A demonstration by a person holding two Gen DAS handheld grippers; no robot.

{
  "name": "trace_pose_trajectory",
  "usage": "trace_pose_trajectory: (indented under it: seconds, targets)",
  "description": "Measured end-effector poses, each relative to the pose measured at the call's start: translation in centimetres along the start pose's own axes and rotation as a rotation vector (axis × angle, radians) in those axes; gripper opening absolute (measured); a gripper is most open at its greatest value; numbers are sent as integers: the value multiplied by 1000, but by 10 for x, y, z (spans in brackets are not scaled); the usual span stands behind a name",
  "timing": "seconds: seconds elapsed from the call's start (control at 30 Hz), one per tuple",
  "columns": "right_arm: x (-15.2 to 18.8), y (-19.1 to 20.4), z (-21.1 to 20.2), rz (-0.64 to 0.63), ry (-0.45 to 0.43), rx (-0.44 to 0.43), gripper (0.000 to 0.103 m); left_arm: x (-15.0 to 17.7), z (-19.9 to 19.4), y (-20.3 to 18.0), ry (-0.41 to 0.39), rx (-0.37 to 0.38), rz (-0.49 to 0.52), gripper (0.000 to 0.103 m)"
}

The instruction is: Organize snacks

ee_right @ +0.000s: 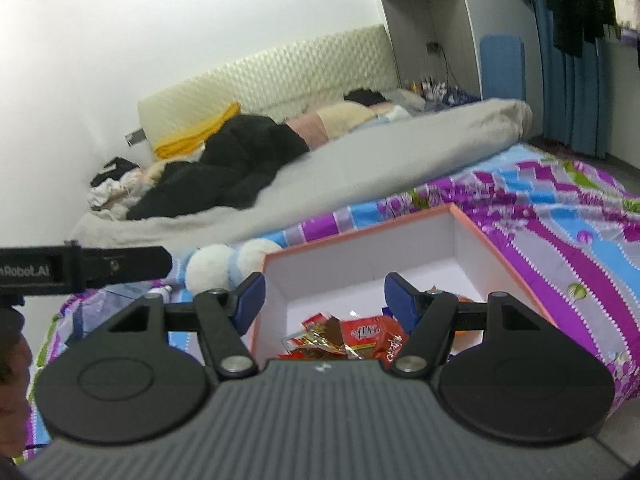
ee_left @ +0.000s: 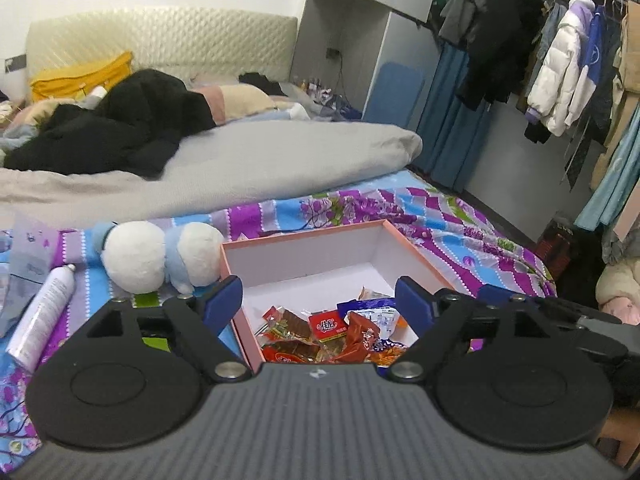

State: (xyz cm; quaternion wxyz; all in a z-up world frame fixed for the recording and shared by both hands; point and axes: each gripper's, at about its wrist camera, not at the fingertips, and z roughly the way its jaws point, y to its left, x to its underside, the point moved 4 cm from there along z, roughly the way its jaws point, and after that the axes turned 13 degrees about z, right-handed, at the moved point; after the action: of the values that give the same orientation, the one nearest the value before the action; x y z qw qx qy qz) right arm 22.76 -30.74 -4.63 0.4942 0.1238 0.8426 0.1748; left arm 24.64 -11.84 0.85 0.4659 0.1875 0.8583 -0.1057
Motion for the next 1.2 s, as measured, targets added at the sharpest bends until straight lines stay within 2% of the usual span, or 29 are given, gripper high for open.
trace_pose_trajectory:
  seconds: [0.1,0.27,0.47,0.6,0.93,1.0,1.07,1.2]
  targets:
    - [-1,5,-18,-12,-24,2,68,0,-27,-7,-21,-28,25,87]
    - [0,12,-49,-24,-52,-5,68,0,-68,-18,-62,-33,39,87]
    - [4,15,-83,-39,-73,-12,68,10,-108,-27,-67,-33,40,88]
    - [12,9,-110,-43,-89,9,68,24,-132,-30,-68,-47,46,92]
    - [46,5,-145,-44,-84,18,68,53,-166,-43,-64,-46,25,98]
    - [50,4,-147,-44,-81,13,72,58,-172,-48,-60,-43,30,98]
    - [54,1,-149,-42,-77,3,91,61,-172,-52,-51,-39,34,98]
    - [61,-6,-154,-52,-72,14,94,67,-173,-57,-48,-28,20,99]
